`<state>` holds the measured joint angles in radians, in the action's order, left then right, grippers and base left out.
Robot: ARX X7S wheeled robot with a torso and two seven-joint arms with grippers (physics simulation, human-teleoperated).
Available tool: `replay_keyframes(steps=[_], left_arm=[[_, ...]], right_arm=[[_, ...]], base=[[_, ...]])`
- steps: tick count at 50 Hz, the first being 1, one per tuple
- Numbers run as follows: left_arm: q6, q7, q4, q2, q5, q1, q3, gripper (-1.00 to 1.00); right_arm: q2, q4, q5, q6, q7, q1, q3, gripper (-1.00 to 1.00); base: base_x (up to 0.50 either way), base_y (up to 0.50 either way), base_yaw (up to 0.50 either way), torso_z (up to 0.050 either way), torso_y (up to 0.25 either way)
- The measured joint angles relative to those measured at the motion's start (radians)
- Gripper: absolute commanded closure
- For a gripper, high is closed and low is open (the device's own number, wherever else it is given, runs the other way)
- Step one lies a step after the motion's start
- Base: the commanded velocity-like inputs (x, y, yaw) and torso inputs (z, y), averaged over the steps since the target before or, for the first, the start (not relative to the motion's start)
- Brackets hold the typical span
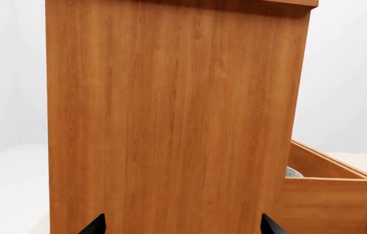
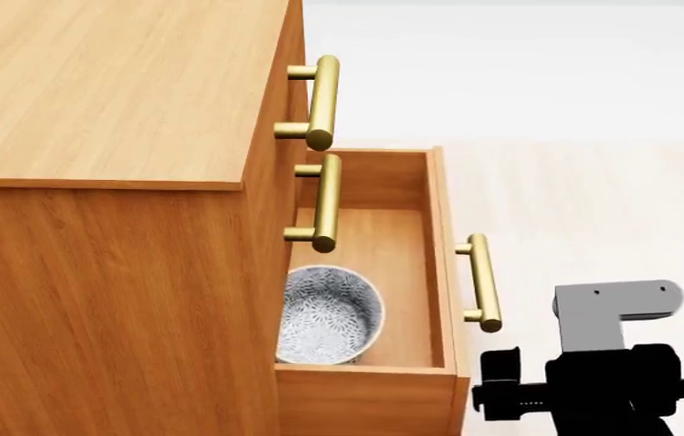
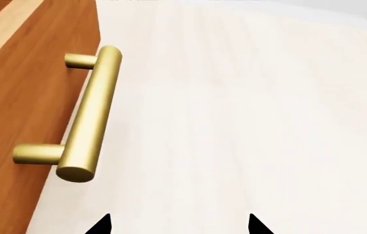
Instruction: Put the bowl in the bottom drawer of the cabinet and close it.
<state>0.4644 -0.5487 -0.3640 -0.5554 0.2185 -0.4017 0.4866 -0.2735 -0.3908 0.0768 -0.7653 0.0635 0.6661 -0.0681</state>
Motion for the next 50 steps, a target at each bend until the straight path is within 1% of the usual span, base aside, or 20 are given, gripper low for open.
replay_keyframes(steps=[50], left_arm=[[0.004, -0.006, -0.002, -0.005, 0.005, 0.002, 0.005, -1.0]], right_arm=[[0.043, 0.04, 0.006, -0.02, 0.004, 0.0, -0.054, -1.0]], base=[[0.0, 0.0, 0.0, 0.0, 0.0]])
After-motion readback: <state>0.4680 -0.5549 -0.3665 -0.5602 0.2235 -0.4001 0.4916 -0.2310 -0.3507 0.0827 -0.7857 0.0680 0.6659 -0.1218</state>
